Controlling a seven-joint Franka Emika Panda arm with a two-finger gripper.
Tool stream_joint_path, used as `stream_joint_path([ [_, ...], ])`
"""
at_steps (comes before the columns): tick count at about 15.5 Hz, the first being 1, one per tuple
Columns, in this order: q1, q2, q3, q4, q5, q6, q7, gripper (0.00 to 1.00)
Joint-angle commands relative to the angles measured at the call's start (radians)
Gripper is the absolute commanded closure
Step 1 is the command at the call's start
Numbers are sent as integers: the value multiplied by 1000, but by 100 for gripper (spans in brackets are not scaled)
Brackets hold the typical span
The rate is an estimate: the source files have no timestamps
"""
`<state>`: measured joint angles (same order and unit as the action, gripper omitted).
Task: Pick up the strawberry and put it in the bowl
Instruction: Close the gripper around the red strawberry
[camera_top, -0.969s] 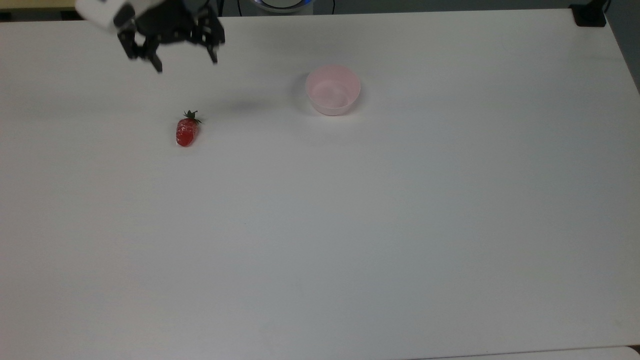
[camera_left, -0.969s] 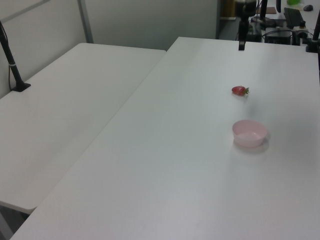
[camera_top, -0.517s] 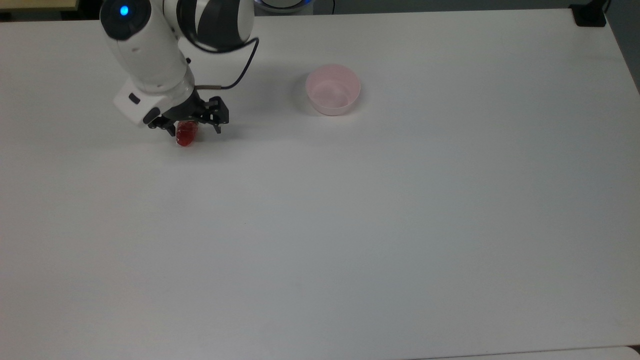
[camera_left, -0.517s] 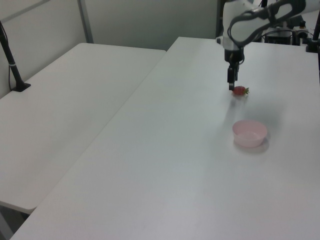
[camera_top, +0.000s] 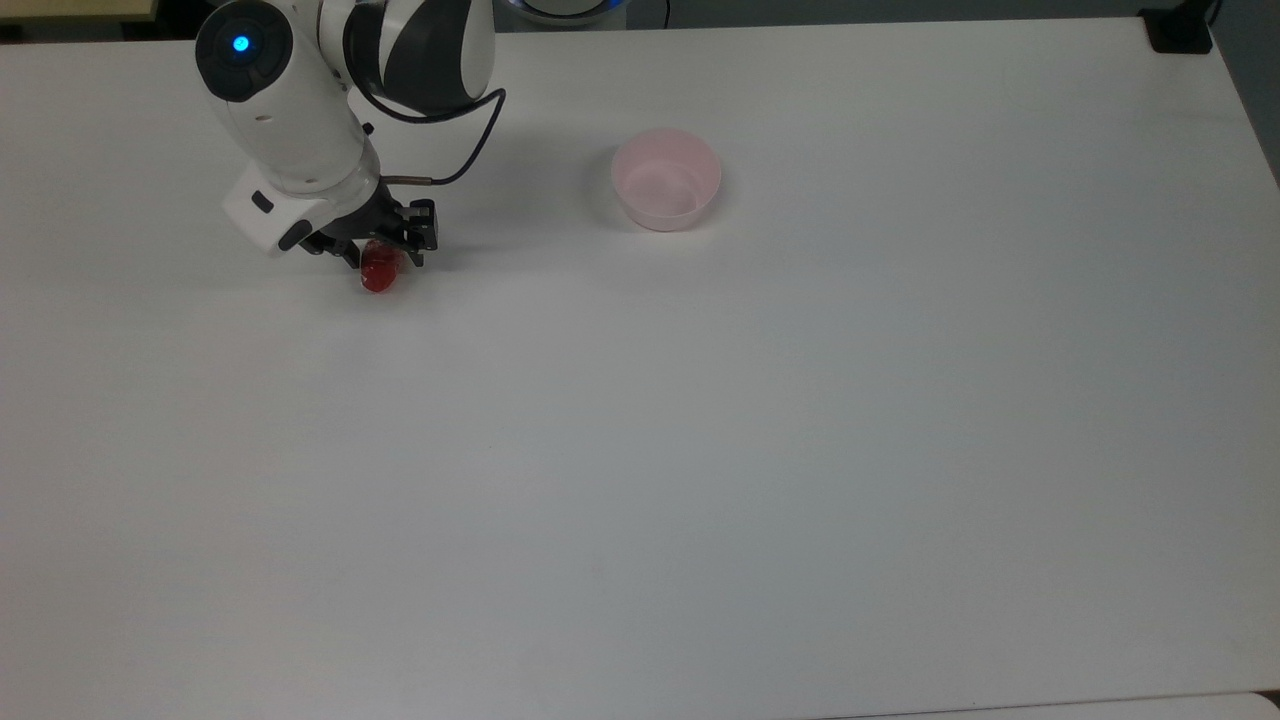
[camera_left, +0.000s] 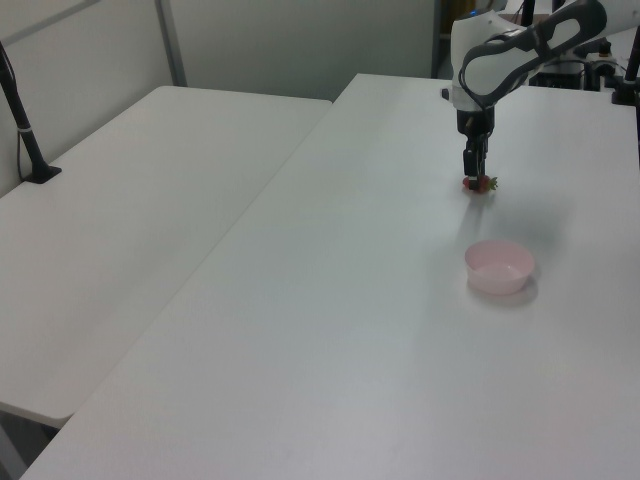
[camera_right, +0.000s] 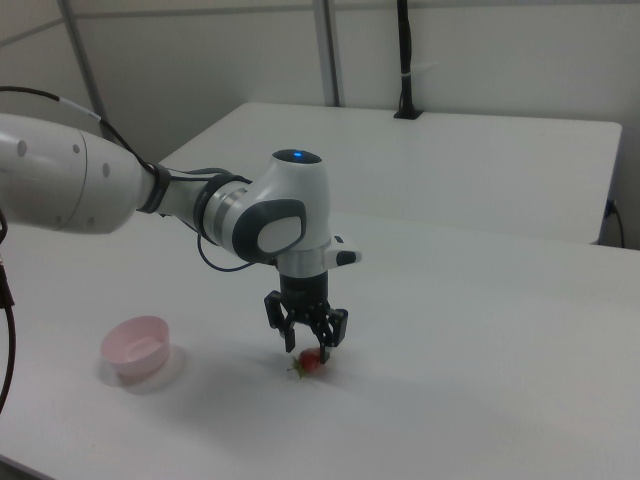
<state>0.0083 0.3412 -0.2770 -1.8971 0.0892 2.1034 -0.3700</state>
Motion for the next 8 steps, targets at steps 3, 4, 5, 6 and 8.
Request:
stream_joint_path([
  [3, 25, -2, -21, -25, 15, 20, -16, 46],
  [4, 25, -2, -21, -25, 15, 20, -24, 51],
  [5, 25, -2, -21, -25, 15, 20, -27, 58],
  [6, 25, -2, -21, -25, 15, 18, -29, 62],
  [8, 25, -4, -21, -23, 15, 15, -30, 67],
])
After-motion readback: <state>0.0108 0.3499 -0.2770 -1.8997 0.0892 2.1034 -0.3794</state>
